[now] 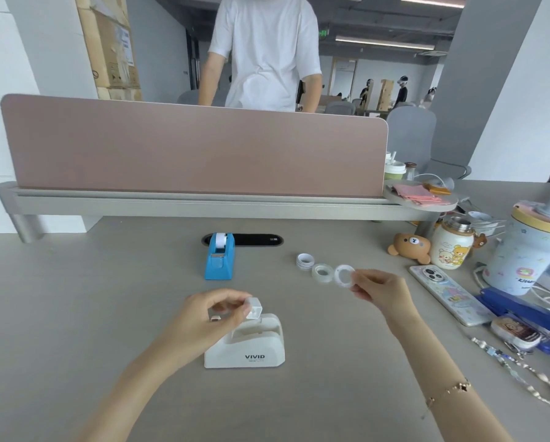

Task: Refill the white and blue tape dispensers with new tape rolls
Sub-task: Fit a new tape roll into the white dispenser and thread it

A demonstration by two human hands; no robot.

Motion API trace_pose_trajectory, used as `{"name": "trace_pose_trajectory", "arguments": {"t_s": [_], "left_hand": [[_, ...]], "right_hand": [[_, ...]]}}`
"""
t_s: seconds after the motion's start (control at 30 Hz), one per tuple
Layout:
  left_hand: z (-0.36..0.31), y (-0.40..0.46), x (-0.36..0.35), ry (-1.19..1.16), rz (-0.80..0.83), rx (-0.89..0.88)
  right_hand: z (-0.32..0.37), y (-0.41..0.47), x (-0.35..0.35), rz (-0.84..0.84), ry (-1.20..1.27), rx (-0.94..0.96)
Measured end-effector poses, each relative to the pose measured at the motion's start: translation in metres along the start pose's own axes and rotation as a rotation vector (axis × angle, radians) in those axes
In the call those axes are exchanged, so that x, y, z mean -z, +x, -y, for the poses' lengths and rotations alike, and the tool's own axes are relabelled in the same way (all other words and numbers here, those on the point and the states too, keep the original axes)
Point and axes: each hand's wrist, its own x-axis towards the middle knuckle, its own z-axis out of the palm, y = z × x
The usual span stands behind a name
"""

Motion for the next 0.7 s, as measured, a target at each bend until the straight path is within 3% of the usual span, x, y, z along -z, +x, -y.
{"name": "trace_pose_trajectory", "arguments": {"t_s": [0.3,0.43,0.6,0.7], "left_hand": [[0.0,0.001,0.002,-0.007,-0.067,-0.027],[0.0,0.003,0.003,-0.016,-0.002,-0.011],[-0.001,0.007,0.008,-0.079,0.02,-0.004],[-0.001,0.007,0.011,-0.079,0.024,0.002]], "right_hand": [[-0.034,0.053,0.003,-0.126,-0.355,-0.067],[-0.034,0.061,-0.001,-0.15,-0.39,-0.064],[-0.032,0.052,0.002,-0.268,-0.261,-0.013],[-0.032,0.043,0.003,-0.27,-0.332,0.046]]}}
